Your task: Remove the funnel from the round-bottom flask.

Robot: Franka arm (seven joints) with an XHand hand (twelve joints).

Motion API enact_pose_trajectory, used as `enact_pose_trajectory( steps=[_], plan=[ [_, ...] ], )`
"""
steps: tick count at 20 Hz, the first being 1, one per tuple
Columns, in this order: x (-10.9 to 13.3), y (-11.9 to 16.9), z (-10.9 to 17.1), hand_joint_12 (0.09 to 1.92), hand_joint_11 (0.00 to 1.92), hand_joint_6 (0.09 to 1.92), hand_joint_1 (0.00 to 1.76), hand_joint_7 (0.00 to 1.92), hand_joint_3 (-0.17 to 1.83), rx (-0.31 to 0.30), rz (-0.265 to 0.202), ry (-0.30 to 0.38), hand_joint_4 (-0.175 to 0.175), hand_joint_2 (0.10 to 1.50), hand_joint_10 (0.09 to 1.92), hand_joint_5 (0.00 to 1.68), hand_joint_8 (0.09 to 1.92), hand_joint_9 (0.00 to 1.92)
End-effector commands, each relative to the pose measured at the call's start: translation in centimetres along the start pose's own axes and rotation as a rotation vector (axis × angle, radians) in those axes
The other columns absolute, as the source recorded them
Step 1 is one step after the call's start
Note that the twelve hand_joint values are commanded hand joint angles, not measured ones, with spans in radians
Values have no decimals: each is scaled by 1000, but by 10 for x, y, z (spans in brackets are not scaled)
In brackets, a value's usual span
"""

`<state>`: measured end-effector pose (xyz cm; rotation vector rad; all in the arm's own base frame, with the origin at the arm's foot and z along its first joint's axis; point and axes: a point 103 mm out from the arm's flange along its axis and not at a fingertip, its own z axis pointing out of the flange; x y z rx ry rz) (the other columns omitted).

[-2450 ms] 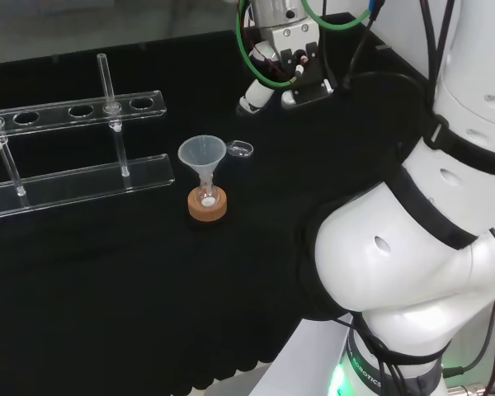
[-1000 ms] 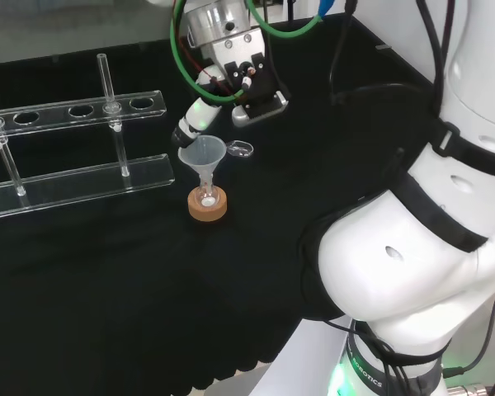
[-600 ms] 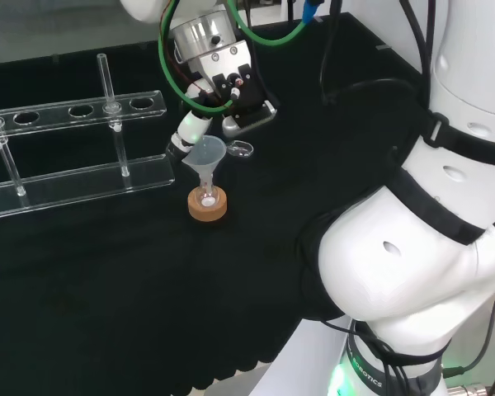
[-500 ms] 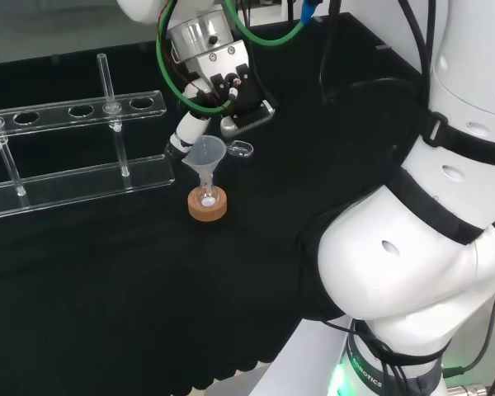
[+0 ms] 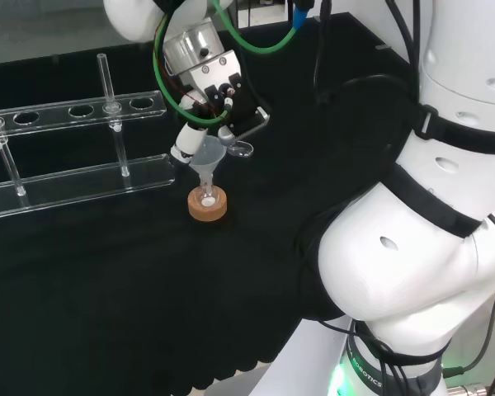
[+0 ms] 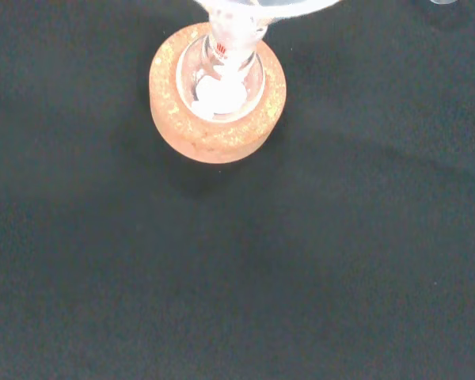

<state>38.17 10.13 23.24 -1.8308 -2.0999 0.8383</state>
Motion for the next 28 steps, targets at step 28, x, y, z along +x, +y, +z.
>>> enact_pose_trajectory(
  steps=[28],
  plan=[
    [-5, 25, 31, 1476, 217, 87, 567, 0, 56, -28, 0, -81, -17, 754, 905, 68, 300, 73]
  ],
)
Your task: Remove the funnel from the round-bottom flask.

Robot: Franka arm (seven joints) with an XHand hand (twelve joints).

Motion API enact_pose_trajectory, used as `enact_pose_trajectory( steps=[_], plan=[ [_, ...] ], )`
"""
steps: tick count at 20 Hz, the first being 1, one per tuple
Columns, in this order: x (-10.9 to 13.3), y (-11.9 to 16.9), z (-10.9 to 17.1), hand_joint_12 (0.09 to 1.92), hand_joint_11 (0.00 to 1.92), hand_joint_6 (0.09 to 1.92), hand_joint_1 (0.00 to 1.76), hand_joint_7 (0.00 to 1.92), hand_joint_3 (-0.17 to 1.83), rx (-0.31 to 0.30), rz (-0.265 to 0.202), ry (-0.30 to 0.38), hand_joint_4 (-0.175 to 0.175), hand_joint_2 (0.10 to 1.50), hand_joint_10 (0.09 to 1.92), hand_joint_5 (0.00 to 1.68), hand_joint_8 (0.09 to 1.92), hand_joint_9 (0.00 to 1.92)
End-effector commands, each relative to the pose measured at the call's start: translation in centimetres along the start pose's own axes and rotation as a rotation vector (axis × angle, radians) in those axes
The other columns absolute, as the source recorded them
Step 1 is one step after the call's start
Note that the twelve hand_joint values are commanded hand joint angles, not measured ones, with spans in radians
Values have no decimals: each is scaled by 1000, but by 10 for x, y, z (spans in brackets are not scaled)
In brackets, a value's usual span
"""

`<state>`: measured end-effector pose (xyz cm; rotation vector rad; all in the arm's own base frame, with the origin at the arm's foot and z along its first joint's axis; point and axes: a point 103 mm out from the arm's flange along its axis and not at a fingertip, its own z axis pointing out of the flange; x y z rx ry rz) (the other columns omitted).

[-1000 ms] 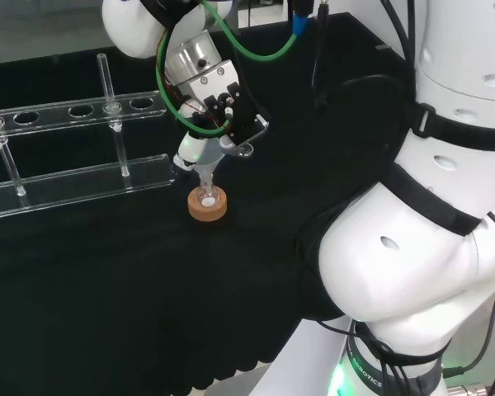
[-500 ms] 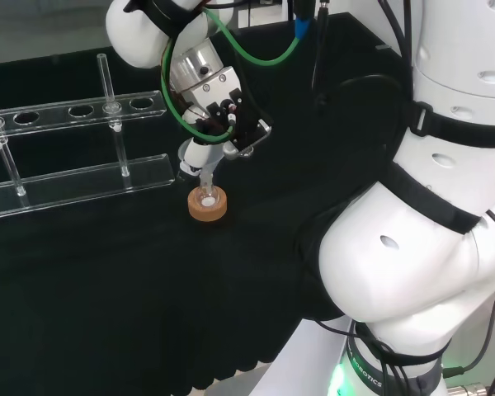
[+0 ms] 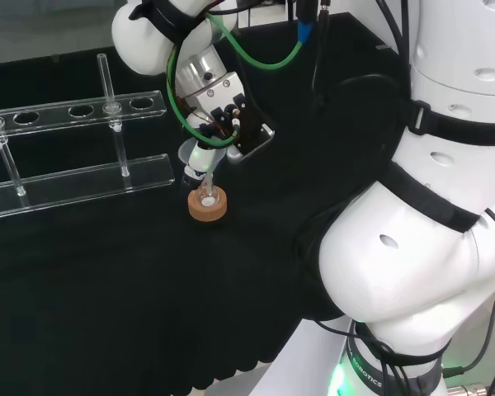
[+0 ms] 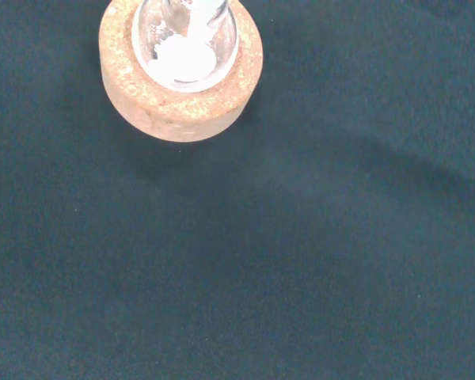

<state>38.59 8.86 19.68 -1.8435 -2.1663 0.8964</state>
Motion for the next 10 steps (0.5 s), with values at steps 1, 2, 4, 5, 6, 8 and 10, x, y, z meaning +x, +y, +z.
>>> enact_pose_trajectory(
  steps=[1, 2, 4, 5, 6, 8, 10],
  plan=[
    [1, 3, 1, 1474, 217, 87, 570, 0, 56, 0, -3, -8, -17, 755, 902, 73, 312, 79],
    [2, 4, 1, 1473, 217, 87, 572, 0, 56, -1, -3, -9, -17, 755, 901, 78, 321, 84],
    [2, 5, 1, 1471, 215, 87, 577, 0, 54, 7, -3, -20, -18, 758, 877, 102, 406, 131],
    [2, 6, 1, 1465, 215, 87, 582, 9, 54, 9, -4, -25, -21, 762, 843, 122, 486, 181],
    [2, 6, 1, 1456, 216, 87, 588, 29, 55, 6, -1, -30, -24, 766, 810, 144, 559, 229],
    [2, 7, 1, 1435, 229, 87, 606, 86, 61, 4, 6, -39, -29, 777, 753, 193, 651, 319],
    [2, 7, 1, 1415, 252, 87, 624, 132, 69, -5, 8, -33, -32, 787, 719, 234, 688, 390]
  ],
)
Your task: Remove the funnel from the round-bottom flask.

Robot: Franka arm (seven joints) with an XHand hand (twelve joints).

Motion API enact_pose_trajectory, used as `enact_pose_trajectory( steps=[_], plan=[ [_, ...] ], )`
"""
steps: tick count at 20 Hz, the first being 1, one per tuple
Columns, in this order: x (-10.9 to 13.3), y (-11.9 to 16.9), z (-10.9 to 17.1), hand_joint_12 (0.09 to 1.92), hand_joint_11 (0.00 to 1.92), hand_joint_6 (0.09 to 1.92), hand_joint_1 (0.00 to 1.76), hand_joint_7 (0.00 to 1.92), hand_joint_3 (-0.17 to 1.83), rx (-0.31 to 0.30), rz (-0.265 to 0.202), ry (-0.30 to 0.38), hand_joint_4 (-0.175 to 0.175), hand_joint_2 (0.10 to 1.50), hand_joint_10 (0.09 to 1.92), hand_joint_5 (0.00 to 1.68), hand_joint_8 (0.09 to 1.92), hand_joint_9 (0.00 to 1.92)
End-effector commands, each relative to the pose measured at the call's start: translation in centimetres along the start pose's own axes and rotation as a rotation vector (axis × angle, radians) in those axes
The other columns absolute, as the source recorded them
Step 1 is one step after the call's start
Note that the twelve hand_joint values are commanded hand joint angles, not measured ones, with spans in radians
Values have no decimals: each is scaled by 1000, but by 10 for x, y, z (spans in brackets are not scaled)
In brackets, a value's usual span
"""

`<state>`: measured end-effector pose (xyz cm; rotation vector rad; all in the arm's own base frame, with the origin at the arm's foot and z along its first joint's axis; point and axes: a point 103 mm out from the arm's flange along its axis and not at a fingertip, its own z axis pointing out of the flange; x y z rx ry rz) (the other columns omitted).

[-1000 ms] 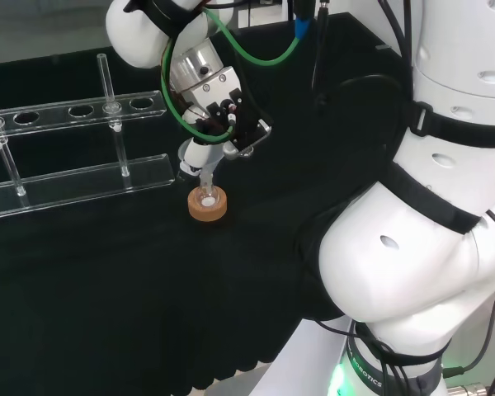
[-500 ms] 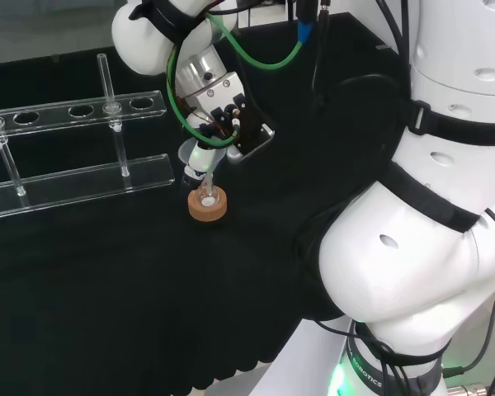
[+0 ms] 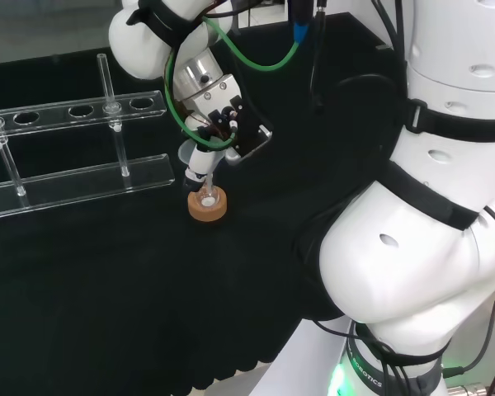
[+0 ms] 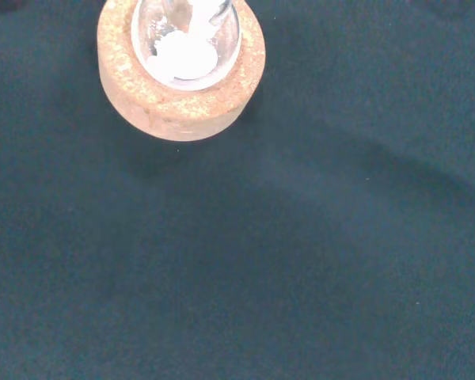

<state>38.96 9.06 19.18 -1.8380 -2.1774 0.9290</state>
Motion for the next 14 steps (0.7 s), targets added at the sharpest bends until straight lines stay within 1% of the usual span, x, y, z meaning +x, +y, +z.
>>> enact_pose_trajectory(
  steps=[1, 3, 6, 10, 12, 14],
  plan=[
    [-1, 1, -1, 1403, 268, 87, 631, 152, 74, -11, 13, -11, -34, 791, 697, 250, 695, 426],
    [-2, 2, -1, 1392, 288, 87, 641, 177, 81, -12, 21, -21, -36, 797, 675, 269, 702, 469],
    [-3, 1, -3, 1377, 316, 87, 663, 205, 95, -25, 32, -55, -39, 811, 658, 293, 706, 510],
    [-3, 0, -7, 1346, 364, 87, 692, 273, 127, -42, 42, -72, -40, 829, 620, 355, 705, 581],
    [-3, -1, -8, 1334, 380, 87, 708, 319, 144, -54, 49, -83, -39, 837, 605, 399, 706, 608],
    [-2, -2, -8, 1306, 422, 87, 733, 408, 181, -70, 60, -99, -33, 844, 577, 476, 696, 683]
  ],
)
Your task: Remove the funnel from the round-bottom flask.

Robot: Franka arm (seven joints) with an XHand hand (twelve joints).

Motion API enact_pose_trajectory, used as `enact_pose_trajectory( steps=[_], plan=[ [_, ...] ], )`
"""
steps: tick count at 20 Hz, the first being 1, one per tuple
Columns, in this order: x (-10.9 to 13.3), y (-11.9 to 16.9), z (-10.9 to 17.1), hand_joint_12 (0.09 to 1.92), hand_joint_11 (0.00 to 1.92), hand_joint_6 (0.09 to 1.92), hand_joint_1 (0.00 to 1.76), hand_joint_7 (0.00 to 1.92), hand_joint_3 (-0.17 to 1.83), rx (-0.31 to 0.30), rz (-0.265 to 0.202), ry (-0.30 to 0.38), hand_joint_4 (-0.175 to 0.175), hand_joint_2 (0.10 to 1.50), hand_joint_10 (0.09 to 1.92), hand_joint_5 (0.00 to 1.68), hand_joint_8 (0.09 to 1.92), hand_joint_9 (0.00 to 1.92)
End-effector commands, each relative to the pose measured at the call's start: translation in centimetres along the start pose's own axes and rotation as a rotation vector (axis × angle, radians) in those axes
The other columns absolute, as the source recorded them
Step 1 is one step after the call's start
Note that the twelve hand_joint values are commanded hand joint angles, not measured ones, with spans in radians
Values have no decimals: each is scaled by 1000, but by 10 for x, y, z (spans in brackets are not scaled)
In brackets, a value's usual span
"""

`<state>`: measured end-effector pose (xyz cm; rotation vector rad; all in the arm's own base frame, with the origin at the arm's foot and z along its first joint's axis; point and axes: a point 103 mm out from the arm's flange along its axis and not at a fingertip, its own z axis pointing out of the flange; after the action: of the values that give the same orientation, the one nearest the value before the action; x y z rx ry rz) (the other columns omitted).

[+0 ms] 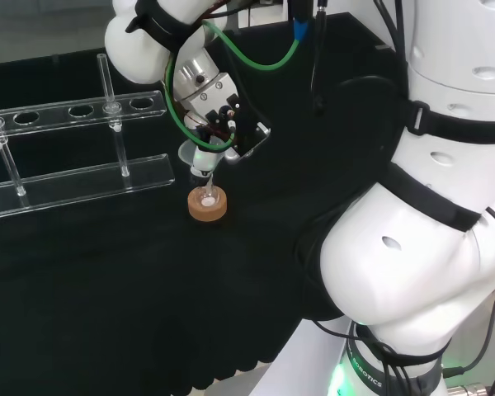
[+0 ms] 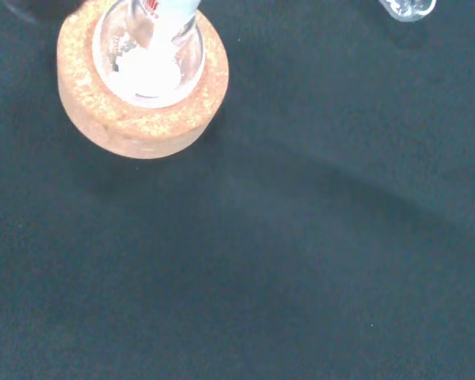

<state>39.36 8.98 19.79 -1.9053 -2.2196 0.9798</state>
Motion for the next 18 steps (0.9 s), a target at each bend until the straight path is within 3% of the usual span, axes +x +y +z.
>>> enact_pose_trajectory(
  steps=[1, 5, 8, 18],
  plan=[
    [2, -2, -2, 1287, 460, 97, 749, 465, 204, -37, 22, -40, -29, 845, 562, 524, 692, 736],
    [1, -4, -4, 1101, 758, 414, 871, 640, 346, -52, 30, -59, -38, 825, 416, 658, 690, 1028],
    [-1, -6, -7, 1006, 871, 604, 915, 683, 412, -66, 34, -61, -44, 810, 349, 671, 708, 1135],
    [-11, -19, -26, 977, 903, 690, 943, 690, 450, -28, 43, -109, -46, 799, 318, 661, 726, 1176]
  ],
)
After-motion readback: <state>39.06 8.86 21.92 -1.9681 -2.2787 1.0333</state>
